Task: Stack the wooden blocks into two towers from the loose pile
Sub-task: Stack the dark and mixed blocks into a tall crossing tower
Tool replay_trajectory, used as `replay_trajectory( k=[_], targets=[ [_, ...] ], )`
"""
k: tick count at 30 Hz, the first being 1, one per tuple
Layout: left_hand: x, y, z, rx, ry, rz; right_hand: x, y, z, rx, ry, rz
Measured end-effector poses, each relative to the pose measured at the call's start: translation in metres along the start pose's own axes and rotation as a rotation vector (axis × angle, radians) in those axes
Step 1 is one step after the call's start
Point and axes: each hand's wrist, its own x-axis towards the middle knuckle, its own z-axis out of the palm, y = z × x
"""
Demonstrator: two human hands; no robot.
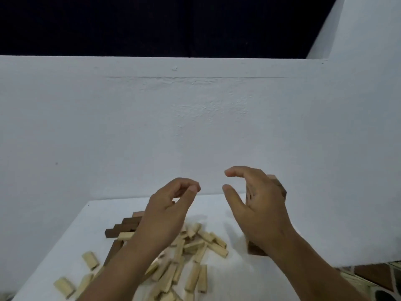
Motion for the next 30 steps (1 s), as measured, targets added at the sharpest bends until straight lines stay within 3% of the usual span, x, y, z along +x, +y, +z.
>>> replay_trajectory(
  k=[8,15,18,24,30],
  targets=[
    [-0.021,-0.058,-0.085,0.113,0.149,-0.141,-0.015,-0.013,0.094,0.056,-0.384,0.035],
    [-0.026,-0.136,-0.126,0.568,0.020,-0.164,-0.027,0.004,0.172,-0.107,-0.663,-0.015],
    [-0.021,-0.155,-0.131,0.699,-0.036,-0.195,-0.028,0.006,0.196,-0.178,-0.703,-0.022],
    [-0.019,-0.166,-0.126,0.581,-0.064,-0.306,-0.022,0.002,0.233,-0.235,-0.762,-0.030],
    [-0.019,-0.176,-0.126,0.374,0.115,-0.301,-0.010,-0.001,0.242,-0.304,-0.789,-0.200]
  ],
)
